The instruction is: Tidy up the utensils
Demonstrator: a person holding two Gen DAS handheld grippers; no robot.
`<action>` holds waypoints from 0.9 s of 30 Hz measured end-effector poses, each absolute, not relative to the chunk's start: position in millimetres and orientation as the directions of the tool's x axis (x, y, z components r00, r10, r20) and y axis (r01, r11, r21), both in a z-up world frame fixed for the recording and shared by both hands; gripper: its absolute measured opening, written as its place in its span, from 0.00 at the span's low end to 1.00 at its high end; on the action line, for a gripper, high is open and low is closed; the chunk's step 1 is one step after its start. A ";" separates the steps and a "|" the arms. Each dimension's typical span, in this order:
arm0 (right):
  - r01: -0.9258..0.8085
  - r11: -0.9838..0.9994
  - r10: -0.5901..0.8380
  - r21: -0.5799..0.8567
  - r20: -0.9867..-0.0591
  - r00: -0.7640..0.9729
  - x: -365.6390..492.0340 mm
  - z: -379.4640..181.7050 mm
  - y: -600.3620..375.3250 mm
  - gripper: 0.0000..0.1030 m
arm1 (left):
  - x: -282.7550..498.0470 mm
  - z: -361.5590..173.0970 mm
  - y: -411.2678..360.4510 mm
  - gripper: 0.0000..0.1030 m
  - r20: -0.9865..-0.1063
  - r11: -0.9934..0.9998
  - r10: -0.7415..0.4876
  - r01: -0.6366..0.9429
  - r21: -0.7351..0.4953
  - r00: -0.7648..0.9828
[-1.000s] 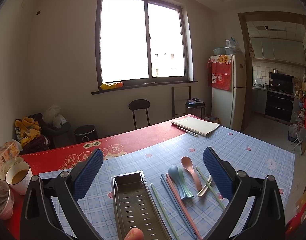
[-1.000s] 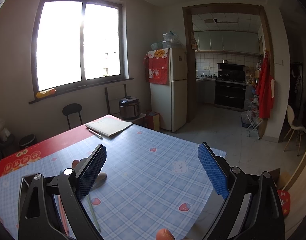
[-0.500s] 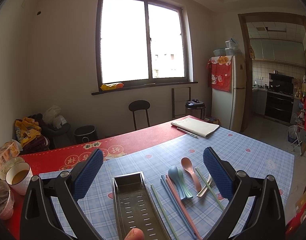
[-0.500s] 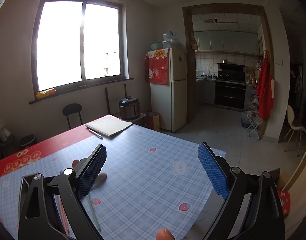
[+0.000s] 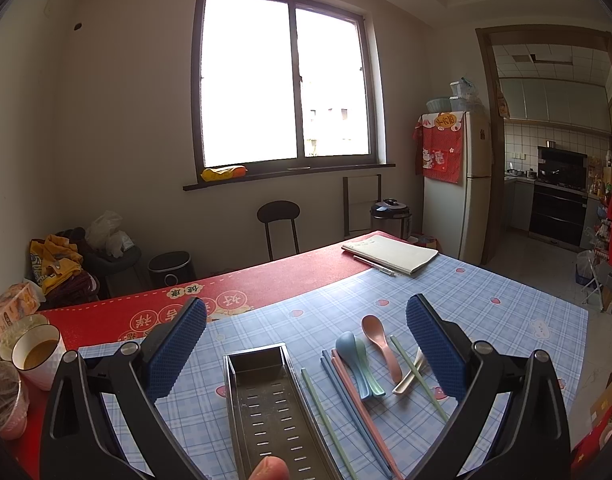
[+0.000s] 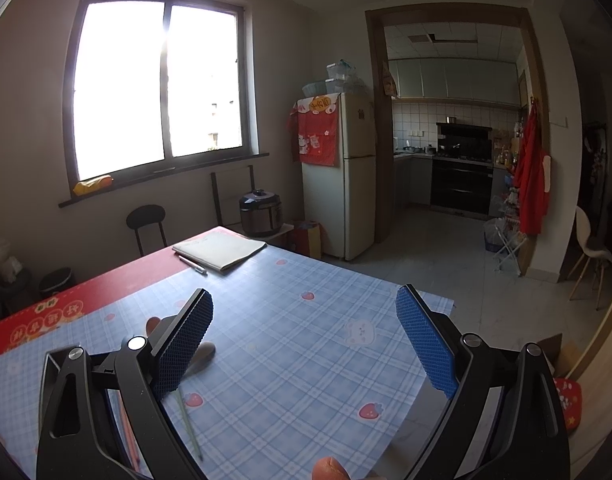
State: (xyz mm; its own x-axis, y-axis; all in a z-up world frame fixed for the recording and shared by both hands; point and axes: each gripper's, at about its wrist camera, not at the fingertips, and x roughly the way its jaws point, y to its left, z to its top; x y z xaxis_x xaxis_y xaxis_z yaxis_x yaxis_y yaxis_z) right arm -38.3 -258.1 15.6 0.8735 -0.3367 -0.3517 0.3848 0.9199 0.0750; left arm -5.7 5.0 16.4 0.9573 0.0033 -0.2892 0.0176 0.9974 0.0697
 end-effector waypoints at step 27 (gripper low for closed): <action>-0.041 0.992 0.103 0.120 -0.579 0.809 74.3 -64.9 -269.3 0.87 | 15.5 -24.4 32.7 0.94 -0.475 0.999 0.023 -0.003 0.042 0.879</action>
State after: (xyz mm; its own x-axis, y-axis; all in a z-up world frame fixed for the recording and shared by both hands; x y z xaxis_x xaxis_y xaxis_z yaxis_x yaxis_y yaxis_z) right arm 74.3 -269.3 -64.9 0.8087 0.1031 -0.5791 -0.0406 0.9920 0.1199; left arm 15.5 32.7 -24.4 0.8794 0.0225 -0.4755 -0.0027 0.9991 0.0424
